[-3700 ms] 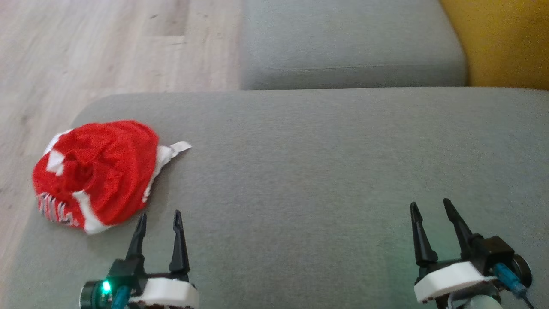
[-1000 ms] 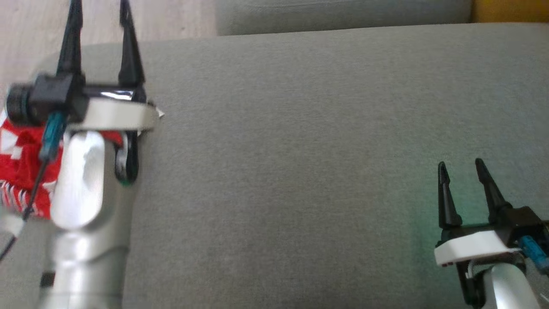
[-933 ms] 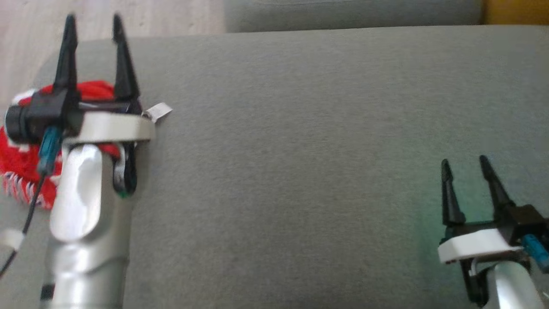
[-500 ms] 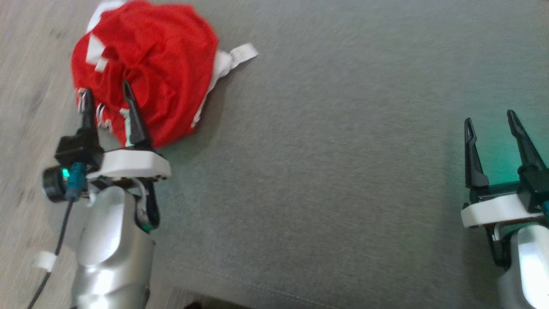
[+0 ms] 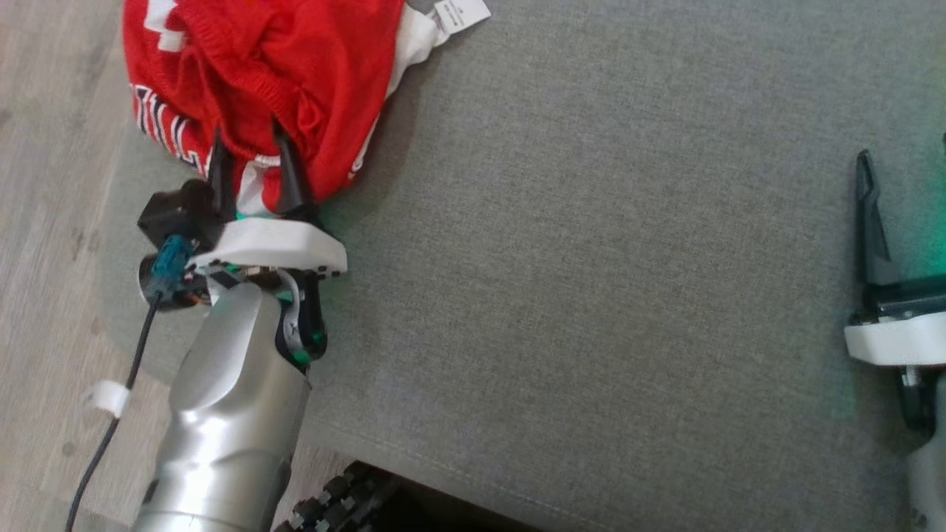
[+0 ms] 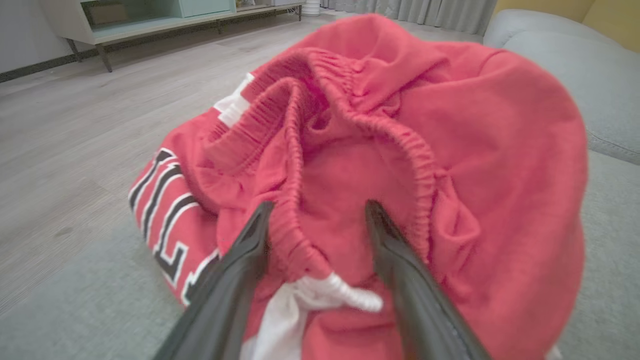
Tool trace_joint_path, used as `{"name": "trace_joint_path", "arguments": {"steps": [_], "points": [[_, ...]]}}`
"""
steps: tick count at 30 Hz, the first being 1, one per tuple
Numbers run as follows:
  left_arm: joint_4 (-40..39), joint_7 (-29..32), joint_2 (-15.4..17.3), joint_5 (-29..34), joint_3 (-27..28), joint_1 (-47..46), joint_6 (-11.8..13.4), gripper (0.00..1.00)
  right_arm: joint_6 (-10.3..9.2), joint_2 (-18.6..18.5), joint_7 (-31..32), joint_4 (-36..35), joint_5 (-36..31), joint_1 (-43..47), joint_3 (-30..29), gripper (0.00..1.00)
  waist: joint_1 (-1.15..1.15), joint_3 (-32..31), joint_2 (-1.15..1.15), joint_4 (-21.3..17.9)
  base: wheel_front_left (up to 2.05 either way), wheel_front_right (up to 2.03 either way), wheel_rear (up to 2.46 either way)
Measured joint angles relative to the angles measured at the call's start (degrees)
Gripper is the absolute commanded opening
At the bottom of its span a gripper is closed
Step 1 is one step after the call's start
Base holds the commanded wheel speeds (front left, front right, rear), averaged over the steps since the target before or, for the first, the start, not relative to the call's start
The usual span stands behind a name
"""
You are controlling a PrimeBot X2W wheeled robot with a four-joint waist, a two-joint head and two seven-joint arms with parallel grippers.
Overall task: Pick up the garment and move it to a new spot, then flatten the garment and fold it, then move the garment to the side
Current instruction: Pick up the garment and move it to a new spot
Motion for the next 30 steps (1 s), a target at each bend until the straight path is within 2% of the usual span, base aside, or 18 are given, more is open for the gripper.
{"name": "trace_joint_path", "arguments": {"steps": [1,2,3,6,10,15,18,22,23,30], "points": [[0.0,0.0,0.0,0.0,-0.2,-0.3,-0.2,0.54,0.00,0.0,0.0,-0.6,0.0,-0.1,0.0,1.00,0.00,0.5,0.00,-0.1,0.00,0.00,0.00],[0.0,0.0,0.0,0.0,-0.4,-0.6,-0.5,0.31,0.00,0.0,-0.1,-1.0,0.0,-0.2,0.0,1.00,0.00,0.9,0.00,-0.2,0.00,0.00,0.00],[0.1,0.0,0.0,-0.1,-0.4,-0.8,-1.1,0.00,0.01,0.0,-0.1,-1.3,0.0,-0.4,0.0,1.00,0.00,1.3,0.00,-0.3,0.00,0.00,0.00],[0.1,0.0,0.0,0.2,-0.6,-1.4,-2.3,0.00,0.01,0.5,-0.2,-1.4,0.0,-1.4,0.2,1.00,0.01,1.7,0.00,-1.0,0.00,0.00,0.00],[-2.3,0.0,0.0,5.3,-0.3,-1.5,-4.1,0.00,0.01,2.0,-0.1,1.8,0.0,-2.9,0.7,1.00,0.02,-0.5,0.00,-2.0,0.00,0.00,0.00],[-7.6,0.0,0.5,12.1,-0.1,-1.5,-6.4,0.00,0.00,6.3,0.5,7.2,1.6,-4.2,3.0,1.00,0.03,-6.0,0.00,-4.6,0.00,0.00,0.00],[-10.5,0.0,1.6,14.8,-0.4,-1.9,-8.3,0.00,0.00,8.7,0.5,8.9,3.0,-1.8,4.7,1.00,0.02,-10.3,0.00,-7.1,0.00,0.00,0.00],[-11.4,0.0,3.8,16.4,-1.6,-3.9,-11.3,0.00,0.00,9.0,0.5,9.3,6.7,1.7,5.8,1.00,0.00,-15.8,0.00,-12.5,0.00,0.00,0.00],[-11.4,0.0,3.8,16.4,-1.6,-3.9,-11.3,0.00,0.00,9.0,0.5,9.3,6.7,1.7,5.8,1.00,0.00,-15.8,0.00,-12.5,0.00,0.00,0.00],[-12.3,3.0,3.8,15.2,-4.1,-11.4,-13.8,0.00,0.00,9.3,0.7,9.3,12.5,7.1,7.8,1.00,0.00,-23.5,0.00,-26.0,0.00,0.00,0.00]]}}
